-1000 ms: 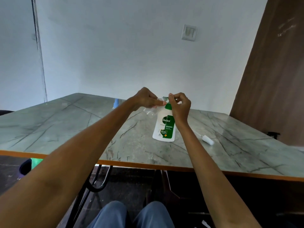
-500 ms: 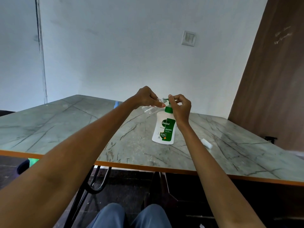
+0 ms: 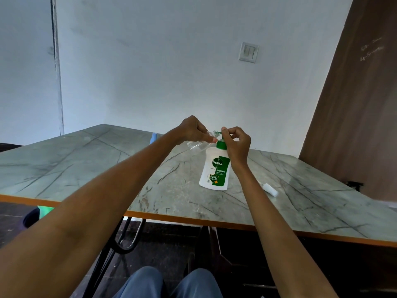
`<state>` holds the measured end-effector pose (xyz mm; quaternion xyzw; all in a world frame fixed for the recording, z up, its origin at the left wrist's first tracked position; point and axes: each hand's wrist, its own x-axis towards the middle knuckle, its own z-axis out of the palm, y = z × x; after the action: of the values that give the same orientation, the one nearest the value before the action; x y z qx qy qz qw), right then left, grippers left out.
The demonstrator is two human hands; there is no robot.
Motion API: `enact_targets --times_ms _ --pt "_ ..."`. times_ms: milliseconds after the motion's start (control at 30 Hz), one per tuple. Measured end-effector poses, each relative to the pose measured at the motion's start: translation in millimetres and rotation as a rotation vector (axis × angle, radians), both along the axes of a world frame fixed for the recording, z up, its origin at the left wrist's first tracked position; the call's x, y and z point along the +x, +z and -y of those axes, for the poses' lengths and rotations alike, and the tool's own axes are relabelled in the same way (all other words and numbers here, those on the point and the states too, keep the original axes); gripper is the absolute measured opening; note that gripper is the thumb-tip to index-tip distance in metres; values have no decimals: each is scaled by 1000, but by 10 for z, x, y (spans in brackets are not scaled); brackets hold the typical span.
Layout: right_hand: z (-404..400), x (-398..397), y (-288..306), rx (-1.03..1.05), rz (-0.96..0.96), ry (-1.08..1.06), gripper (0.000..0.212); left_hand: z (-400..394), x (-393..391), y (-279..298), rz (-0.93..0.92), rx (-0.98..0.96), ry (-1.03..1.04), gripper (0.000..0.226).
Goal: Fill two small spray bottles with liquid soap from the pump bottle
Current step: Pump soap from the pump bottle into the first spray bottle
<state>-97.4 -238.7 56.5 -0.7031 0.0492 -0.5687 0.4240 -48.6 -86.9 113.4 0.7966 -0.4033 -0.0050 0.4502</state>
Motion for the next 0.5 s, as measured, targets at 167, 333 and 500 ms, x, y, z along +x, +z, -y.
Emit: enact_targets --times_ms 167,333,500 --pt "-29 19 22 -3 3 -19 24 -1 0 27 7 -3 6 41" --pt "-12 22 32 2 -2 -21 25 3 -4 -10 -10 -24 1 42" --pt "-54 3 -43 28 0 3 22 -1 15 -41 -13 7 0 41"
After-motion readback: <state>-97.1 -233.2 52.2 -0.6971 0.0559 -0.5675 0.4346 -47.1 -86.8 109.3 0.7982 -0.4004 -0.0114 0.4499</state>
